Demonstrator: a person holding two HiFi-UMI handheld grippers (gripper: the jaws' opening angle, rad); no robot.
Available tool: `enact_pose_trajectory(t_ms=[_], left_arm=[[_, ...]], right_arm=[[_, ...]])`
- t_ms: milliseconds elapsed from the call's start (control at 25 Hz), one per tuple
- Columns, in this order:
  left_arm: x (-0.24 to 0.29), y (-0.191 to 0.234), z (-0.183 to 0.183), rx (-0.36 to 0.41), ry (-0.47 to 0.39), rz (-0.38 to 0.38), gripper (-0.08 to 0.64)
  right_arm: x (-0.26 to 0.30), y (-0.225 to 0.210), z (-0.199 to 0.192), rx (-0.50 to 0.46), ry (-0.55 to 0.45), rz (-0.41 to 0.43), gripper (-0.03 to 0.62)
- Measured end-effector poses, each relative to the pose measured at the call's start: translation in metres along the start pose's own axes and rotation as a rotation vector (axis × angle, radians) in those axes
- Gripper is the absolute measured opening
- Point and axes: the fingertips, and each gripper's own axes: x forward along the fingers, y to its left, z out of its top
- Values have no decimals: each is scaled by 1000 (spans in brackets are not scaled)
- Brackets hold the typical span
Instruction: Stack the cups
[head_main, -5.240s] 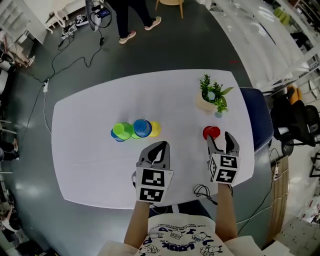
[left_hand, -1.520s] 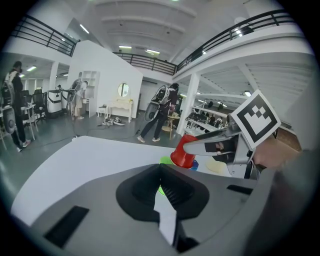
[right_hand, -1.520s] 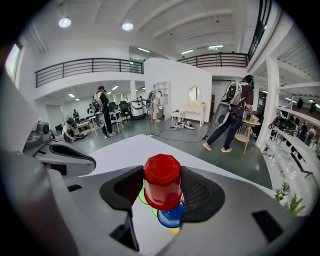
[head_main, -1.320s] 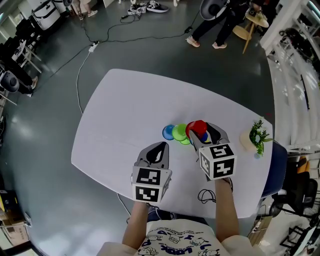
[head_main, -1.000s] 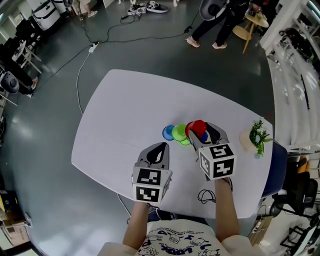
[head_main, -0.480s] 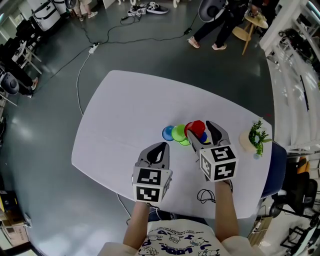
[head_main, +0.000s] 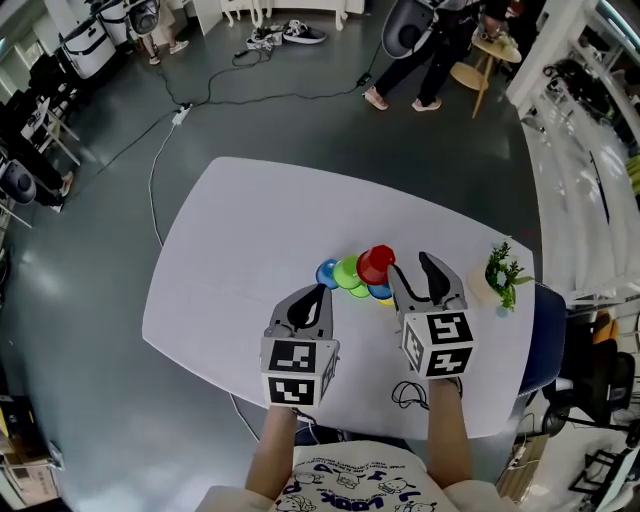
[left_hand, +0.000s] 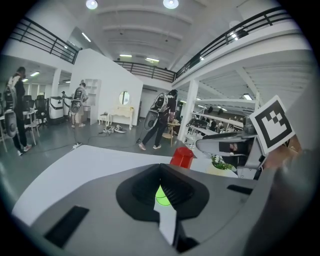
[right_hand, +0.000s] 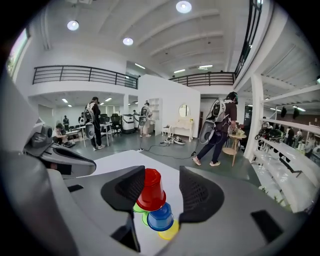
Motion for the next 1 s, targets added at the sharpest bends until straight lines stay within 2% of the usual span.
enact_pose_trajectory(t_ms=[200,520,640,1000], left_arm=[[-9,-10,12,35,-35,23,14],[-25,-22,36,54,-99,44,14],[-33,-28,41,59,-118,50,14],[-53,-38,56,71,-180,87,14]], right_arm=[[-27,-15,1,45,-52,-75,139],[-60,-29,0,97,-110,-149,33],[-72,-33,3,104,-137,-160,11],[-95,-34,14,109,-194,-154,11]])
